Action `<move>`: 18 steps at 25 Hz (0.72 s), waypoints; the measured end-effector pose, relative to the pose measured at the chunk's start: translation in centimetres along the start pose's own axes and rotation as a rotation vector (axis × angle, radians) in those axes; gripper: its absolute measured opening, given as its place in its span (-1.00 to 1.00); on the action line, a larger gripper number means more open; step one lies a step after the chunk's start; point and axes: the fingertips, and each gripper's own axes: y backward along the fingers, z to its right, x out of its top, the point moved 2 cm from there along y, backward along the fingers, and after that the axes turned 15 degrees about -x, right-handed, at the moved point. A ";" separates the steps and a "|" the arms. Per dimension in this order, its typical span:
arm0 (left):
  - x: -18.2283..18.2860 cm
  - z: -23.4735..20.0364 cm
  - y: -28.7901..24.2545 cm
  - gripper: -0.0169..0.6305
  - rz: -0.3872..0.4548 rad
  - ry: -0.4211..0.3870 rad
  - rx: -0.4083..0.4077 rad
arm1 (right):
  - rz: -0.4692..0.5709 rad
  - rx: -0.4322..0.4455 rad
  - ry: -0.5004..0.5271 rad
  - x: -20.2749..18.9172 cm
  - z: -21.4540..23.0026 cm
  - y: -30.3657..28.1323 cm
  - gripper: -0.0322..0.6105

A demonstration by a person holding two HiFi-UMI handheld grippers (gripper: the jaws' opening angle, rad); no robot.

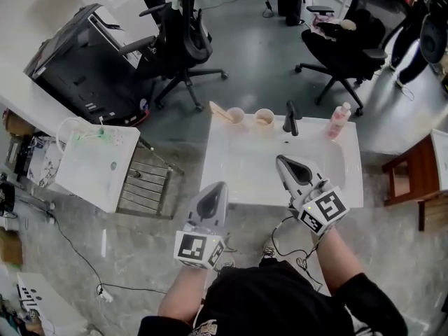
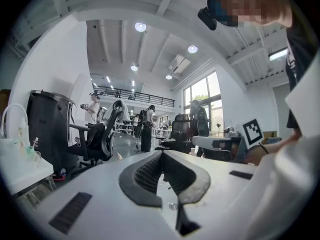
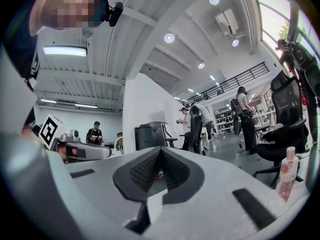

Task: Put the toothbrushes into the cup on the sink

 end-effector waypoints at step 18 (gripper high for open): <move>-0.5 -4.2 9.5 -0.93 0.030 0.052 -0.222 | -0.019 -0.230 0.062 -1.2 -13.6 4.2 -0.88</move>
